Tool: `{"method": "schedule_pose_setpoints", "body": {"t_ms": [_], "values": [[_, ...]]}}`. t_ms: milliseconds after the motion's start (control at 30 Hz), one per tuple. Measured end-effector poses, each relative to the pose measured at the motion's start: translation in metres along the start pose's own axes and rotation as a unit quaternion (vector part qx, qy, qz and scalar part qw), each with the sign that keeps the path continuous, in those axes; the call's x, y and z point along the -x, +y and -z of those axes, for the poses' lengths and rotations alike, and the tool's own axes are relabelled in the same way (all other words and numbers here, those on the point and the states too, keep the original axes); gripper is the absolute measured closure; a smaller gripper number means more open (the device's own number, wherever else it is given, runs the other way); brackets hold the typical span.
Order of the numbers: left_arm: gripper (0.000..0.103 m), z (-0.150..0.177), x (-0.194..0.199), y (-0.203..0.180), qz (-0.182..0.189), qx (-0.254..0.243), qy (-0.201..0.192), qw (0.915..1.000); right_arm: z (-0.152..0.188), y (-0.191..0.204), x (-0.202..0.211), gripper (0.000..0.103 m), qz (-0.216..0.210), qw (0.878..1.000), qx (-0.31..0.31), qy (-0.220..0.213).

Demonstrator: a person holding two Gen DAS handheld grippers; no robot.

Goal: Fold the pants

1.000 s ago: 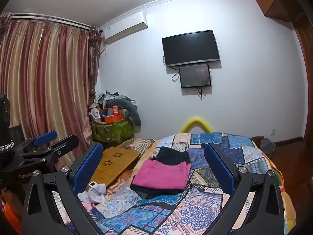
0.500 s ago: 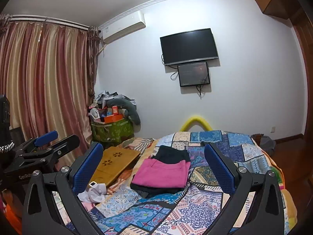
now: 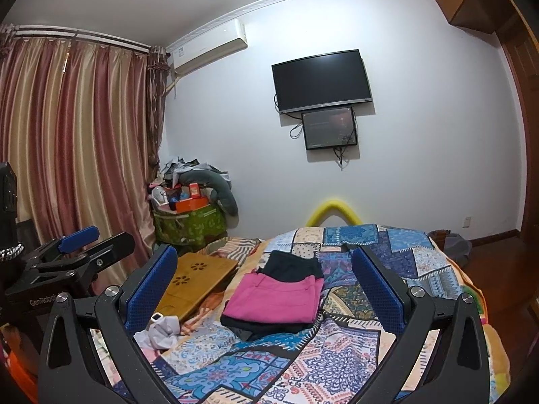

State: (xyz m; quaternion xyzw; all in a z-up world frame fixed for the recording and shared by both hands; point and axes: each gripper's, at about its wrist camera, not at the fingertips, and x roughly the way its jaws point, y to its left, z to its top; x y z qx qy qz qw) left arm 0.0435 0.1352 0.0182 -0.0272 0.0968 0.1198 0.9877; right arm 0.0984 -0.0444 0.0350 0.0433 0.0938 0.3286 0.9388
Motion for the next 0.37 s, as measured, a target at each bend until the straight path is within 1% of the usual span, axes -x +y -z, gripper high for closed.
{"method": "schedule_pose_setpoints", "body": {"t_ms": [367], "values": [[0.000, 0.0018, -0.0057, 0.0007, 0.012, 0.002, 0.010, 0.9999, 0.0020, -0.0005, -0.0033, 0.000, 0.005, 1.000, -0.001, 0.007]]}}
